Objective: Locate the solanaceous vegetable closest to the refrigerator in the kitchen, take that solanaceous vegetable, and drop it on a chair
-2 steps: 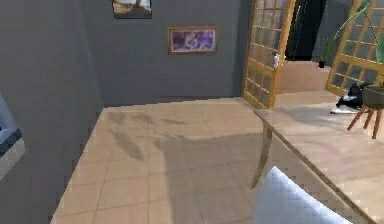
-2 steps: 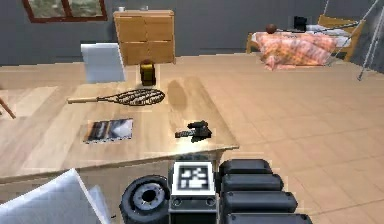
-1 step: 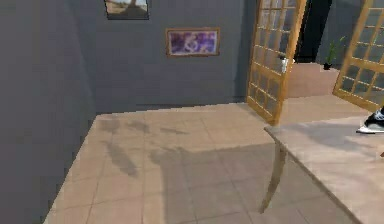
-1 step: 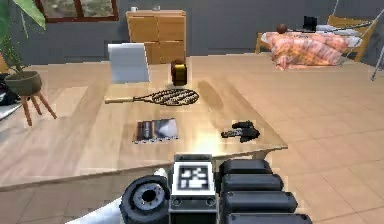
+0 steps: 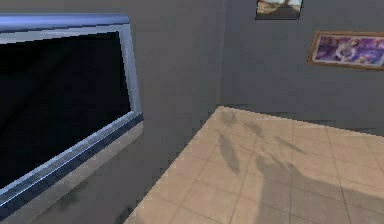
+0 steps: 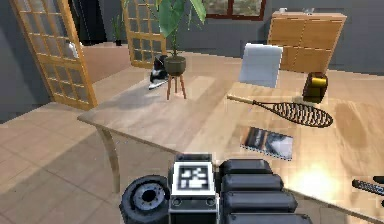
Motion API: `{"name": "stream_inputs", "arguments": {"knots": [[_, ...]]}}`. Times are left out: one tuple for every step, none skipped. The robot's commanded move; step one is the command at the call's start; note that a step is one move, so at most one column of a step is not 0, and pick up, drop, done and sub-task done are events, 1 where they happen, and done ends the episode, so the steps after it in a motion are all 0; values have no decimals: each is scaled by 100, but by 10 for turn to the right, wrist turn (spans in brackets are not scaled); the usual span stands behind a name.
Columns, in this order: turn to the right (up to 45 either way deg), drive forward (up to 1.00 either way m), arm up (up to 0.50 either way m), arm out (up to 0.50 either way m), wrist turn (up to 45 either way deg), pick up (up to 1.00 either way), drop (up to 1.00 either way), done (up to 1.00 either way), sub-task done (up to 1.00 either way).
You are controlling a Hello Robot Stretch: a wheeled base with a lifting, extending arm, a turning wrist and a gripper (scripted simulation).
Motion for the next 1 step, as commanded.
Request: {"name": "stream_inputs", "arguments": {"knots": [[0, 0, 0, 24, 0, 0, 0, 0, 0]]}}
